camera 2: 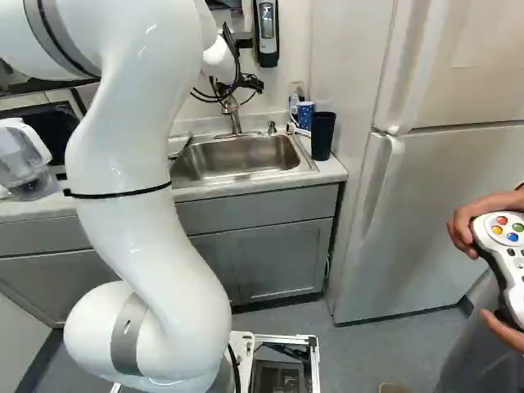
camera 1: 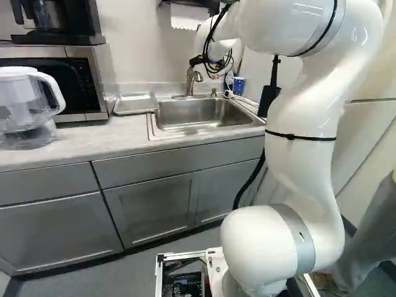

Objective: Rinse the cup and place it in the tray

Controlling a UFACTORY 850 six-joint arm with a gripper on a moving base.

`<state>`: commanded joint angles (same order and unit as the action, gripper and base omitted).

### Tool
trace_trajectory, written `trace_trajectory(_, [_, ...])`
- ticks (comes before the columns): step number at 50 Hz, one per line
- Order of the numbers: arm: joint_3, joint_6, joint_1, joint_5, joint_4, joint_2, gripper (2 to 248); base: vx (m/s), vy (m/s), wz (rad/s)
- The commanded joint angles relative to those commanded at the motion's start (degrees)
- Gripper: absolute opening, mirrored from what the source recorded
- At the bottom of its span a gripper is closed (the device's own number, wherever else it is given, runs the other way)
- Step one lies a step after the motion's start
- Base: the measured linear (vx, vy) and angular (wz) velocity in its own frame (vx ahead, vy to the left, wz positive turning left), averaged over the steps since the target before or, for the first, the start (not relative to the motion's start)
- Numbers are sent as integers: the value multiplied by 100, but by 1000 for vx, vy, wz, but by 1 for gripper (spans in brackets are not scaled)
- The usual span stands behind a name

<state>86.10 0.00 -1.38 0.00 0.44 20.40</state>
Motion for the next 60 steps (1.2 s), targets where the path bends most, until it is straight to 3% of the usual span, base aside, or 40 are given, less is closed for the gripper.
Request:
trace_trajectory(20, [231,0,2,0,0,194,247,0,0,0])
trace_trajectory(60, [233,0,2,166,0,196,247,0,0,0])
